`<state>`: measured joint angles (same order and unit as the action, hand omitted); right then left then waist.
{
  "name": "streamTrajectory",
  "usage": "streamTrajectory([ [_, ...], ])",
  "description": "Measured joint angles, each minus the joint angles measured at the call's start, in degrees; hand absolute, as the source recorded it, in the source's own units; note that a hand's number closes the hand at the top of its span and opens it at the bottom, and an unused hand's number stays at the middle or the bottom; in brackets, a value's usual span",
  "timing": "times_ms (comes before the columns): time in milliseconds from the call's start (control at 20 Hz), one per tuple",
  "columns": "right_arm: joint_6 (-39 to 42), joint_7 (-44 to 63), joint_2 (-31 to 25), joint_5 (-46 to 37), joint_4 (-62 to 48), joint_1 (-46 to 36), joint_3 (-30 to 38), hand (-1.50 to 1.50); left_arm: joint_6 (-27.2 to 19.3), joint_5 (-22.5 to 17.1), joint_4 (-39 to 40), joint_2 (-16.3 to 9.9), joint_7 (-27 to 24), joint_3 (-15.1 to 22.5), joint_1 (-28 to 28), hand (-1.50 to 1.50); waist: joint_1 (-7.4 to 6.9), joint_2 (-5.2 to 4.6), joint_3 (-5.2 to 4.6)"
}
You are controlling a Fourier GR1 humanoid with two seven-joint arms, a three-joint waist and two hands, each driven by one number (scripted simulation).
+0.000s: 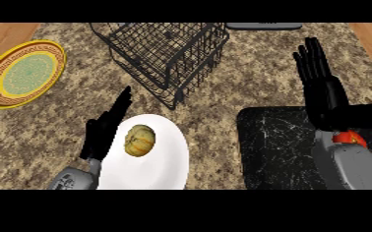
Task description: Pick the tomato from the tray and place it in the tiered basket
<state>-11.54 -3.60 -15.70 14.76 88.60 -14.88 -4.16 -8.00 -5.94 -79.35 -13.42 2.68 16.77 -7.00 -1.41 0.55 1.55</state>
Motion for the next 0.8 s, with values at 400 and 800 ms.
streamTrajectory([
  [400,-17.6,7.9,-3.6,-6.4,-11.8,-0.4,10.7,-1.5,1.9,-1.6,-1.8,-0.6,-3.5,-2.2,-0.8,0.0,0.94,-1.13,-1.59],
  [800,-31.0,8.1,-2.8,-14.3,-17.1,-4.8,12.1,-1.5,5.0,-3.0,-0.6,0.1,-6.6,-3.3,0.5,0.0,1.17,-0.64,-1.6],
])
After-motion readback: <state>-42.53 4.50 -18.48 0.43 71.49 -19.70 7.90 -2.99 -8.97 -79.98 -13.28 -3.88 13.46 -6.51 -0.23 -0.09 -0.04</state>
